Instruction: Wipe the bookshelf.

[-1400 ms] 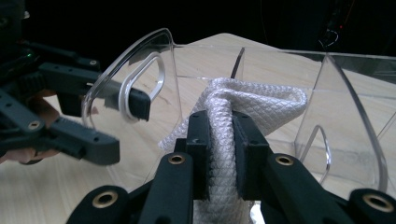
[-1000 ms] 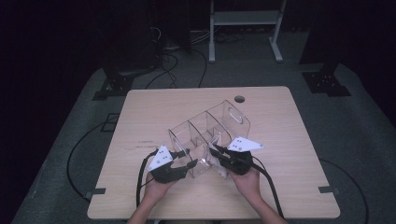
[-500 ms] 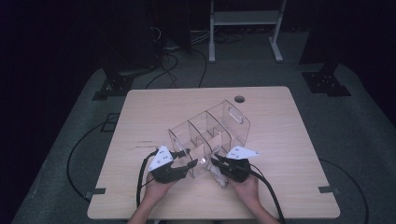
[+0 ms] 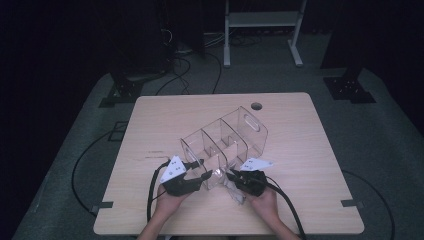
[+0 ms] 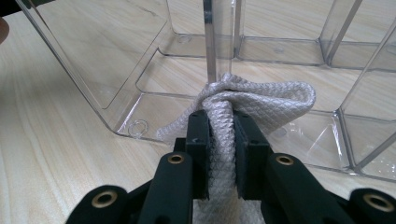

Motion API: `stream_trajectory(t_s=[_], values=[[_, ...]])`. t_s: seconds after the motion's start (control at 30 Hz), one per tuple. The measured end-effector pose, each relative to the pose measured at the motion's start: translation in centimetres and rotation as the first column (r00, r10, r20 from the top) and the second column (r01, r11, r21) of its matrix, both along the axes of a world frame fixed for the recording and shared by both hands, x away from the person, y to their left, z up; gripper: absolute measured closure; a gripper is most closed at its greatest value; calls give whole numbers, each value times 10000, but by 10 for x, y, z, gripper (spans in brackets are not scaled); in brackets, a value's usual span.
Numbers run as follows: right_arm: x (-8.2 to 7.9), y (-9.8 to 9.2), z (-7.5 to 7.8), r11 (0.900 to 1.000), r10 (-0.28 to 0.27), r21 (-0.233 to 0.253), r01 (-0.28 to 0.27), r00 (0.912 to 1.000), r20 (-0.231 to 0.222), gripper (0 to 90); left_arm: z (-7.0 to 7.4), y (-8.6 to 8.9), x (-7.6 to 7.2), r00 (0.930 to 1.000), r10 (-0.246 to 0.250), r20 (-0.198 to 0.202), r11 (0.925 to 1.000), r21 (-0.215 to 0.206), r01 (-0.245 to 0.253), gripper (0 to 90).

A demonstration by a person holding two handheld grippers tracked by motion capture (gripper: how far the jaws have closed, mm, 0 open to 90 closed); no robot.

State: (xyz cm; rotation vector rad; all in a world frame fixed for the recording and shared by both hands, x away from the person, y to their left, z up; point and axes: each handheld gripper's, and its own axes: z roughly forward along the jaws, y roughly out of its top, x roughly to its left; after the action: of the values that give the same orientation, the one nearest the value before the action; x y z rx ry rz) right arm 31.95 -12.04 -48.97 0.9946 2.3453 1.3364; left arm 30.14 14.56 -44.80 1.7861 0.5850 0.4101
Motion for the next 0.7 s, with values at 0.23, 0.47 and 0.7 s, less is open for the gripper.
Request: stream_trajectory(t_s=[0.23, 0.47, 0.7], values=[[-4, -3, 17, 9987, -134, 493, 113, 9990, 422, 777, 0, -1, 0, 10000, -51, -20, 10000, -17, 51, 486], [-5, -6, 43, 9957, -160, 928, 64, 9945, 1031, 776, 1, -3, 1, 10000, -89, -23, 10000, -42, 89, 486], [-7, -6, 39, 9940, -241, 1089, 109, 9924, 1206, 776, 0, -3, 0, 9999, -118, -40, 9999, 32, 118, 483]])
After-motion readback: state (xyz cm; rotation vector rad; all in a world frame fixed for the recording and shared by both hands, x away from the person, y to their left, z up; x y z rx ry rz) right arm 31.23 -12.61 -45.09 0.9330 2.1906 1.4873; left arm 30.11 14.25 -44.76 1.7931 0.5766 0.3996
